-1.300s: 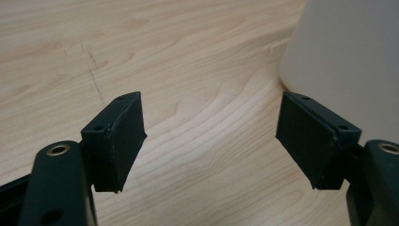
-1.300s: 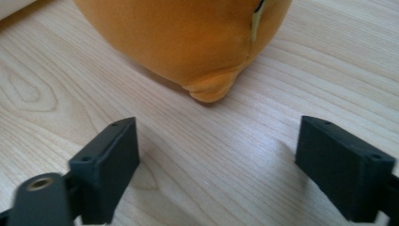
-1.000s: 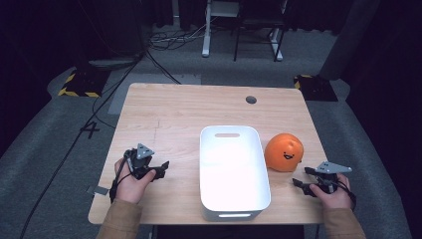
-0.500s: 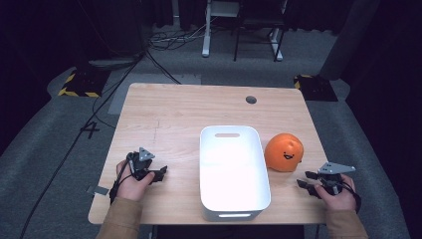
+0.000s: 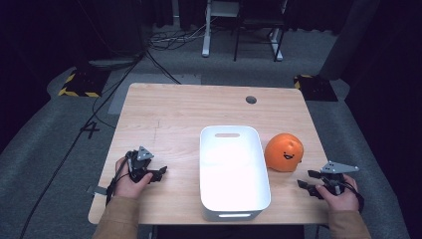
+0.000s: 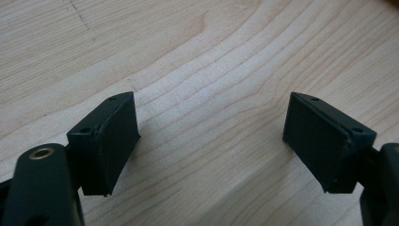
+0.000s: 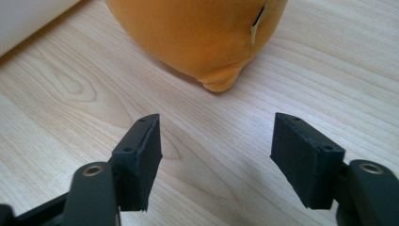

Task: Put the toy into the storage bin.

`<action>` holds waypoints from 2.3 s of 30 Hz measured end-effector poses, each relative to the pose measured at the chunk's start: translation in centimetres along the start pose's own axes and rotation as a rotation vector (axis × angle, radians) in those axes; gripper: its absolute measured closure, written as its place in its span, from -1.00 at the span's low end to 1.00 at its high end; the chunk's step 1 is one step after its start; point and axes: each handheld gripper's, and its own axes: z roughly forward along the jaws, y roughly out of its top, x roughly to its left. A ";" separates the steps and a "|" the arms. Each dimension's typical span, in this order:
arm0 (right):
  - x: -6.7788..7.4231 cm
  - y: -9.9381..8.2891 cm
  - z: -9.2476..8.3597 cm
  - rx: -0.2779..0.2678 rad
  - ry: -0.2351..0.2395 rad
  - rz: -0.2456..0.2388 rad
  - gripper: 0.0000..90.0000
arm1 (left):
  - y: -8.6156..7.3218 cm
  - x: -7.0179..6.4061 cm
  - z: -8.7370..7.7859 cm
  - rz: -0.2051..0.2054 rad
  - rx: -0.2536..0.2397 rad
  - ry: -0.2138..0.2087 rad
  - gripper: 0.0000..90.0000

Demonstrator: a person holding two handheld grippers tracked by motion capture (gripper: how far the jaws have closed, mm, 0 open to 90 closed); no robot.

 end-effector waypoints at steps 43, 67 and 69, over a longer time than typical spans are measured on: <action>-0.3 6.1 -4.0 -0.414 0.180 -0.028 -0.05 | 0.0 0.0 0.0 0.003 0.005 -0.001 -0.59; -1.6 10.8 -1.2 -0.398 0.225 -0.110 0.19 | 0.1 0.0 0.0 0.006 0.004 0.000 -0.59; -1.7 11.0 -0.9 -0.382 0.223 -0.111 0.16 | 0.1 0.0 0.0 0.007 0.003 0.001 -0.59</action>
